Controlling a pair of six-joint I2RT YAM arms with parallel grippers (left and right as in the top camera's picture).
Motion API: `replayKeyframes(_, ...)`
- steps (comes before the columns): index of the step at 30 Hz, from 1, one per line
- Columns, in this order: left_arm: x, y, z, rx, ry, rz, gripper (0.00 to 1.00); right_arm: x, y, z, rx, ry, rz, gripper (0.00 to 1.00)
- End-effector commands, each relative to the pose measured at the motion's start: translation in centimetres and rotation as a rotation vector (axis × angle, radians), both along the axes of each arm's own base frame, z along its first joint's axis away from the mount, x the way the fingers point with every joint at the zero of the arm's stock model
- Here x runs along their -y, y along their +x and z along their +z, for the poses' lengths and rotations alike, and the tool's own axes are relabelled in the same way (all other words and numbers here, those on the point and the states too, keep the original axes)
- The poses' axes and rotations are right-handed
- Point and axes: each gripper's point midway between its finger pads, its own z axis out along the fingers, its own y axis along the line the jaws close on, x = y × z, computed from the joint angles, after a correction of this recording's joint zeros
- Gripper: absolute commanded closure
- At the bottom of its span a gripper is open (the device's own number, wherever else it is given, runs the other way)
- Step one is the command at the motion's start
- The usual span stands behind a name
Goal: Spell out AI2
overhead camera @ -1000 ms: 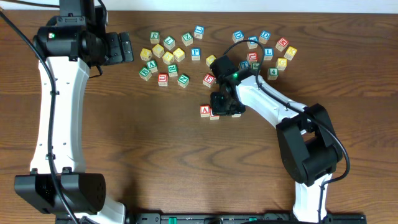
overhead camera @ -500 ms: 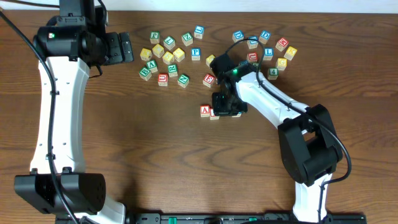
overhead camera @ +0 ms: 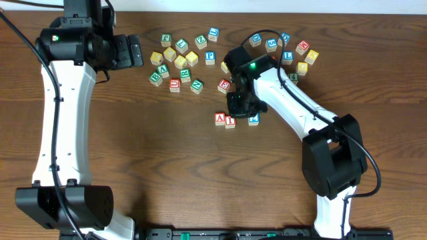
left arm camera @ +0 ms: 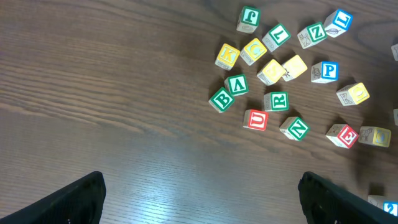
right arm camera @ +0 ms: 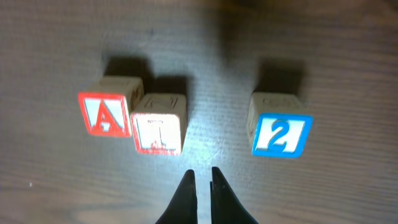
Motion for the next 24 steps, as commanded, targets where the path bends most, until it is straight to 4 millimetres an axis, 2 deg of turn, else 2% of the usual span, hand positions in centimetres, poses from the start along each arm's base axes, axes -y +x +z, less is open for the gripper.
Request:
replayKeyframes(1,-0.1,-0.1,-0.2,-0.008,-0.003,0.011,0.02,-1.3,-0.5,0.9,-0.003,0.041,0.054,0.97)
replayKeyframes(7,-0.1,-0.1,-0.2,-0.008,-0.003,0.011,0.03,-1.3,-0.4,1.1,-0.001,0.044,0.062,0.99)
replayKeyframes(15,-0.1,-0.1,-0.2,-0.008,-0.003,0.011,0.03,-2.0,-0.9,3.7,0.046,0.079,0.095,0.99)
replayKeyframes(24,-0.1,-0.1,-0.2,-0.008,-0.003,0.011,0.02,-4.0,-3.3,1.5,0.024,0.054,0.132,0.99)
